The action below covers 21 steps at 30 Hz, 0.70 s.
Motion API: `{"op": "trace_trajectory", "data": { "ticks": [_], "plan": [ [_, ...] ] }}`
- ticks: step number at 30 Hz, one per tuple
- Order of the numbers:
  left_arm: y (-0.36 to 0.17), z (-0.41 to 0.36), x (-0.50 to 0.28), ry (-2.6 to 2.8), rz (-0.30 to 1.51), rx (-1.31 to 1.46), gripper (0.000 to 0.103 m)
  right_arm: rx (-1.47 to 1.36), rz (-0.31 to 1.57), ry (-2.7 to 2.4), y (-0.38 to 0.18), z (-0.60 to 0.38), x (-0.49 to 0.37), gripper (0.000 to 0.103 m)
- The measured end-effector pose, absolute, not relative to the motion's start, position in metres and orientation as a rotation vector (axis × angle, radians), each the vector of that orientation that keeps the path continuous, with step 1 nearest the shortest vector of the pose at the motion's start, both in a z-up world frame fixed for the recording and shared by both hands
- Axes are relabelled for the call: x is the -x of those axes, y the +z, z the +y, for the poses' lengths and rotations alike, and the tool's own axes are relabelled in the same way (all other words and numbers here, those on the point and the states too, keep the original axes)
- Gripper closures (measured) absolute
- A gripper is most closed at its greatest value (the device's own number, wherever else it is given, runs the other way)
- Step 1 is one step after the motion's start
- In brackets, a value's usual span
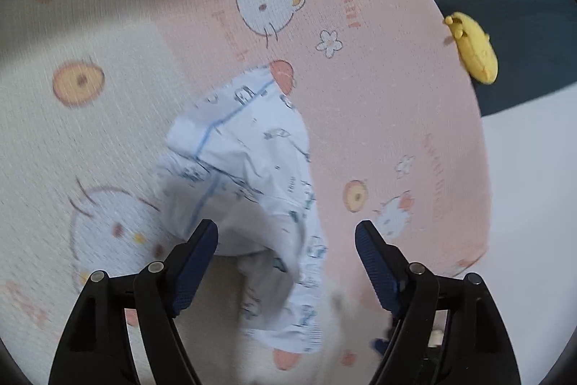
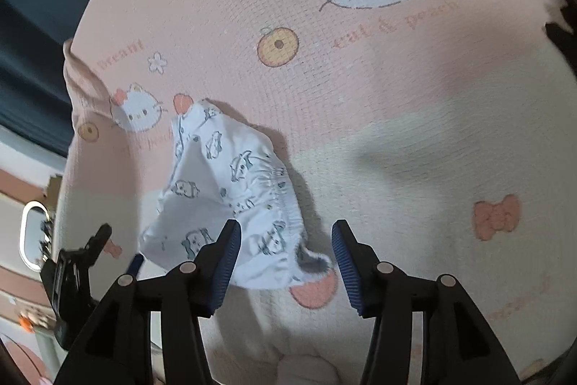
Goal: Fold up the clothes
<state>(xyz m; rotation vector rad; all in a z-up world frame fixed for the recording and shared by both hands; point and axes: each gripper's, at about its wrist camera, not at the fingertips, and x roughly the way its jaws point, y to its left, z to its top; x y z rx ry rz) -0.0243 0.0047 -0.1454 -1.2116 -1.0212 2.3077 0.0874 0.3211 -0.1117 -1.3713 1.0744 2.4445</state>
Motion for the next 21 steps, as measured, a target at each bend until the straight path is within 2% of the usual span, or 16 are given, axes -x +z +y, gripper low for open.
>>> {"op": "trace_trajectory", "data": {
  "ticks": [4,11,16,21],
  "plan": [
    [-0.153,-0.002,0.024,2.346,-0.969,1.232,0.026,1.297,1.022,2.463,-0.111,0.329,-0.099,0.035],
    [-0.172,-0.02,0.023,2.392,-0.954,1.28,0.026,1.328,1.196,2.452,-0.152,0.326,-0.097,0.034],
    [-0.187,-0.03,0.027,2.403,-0.961,1.297,0.026,1.43,1.065,2.497,-0.172,0.309,-0.094,0.034],
    [-0.195,-0.027,0.026,2.398,-0.89,1.272,0.026,1.485,1.038,2.537,-0.186,0.303,-0.086,0.035]
  ]
}}
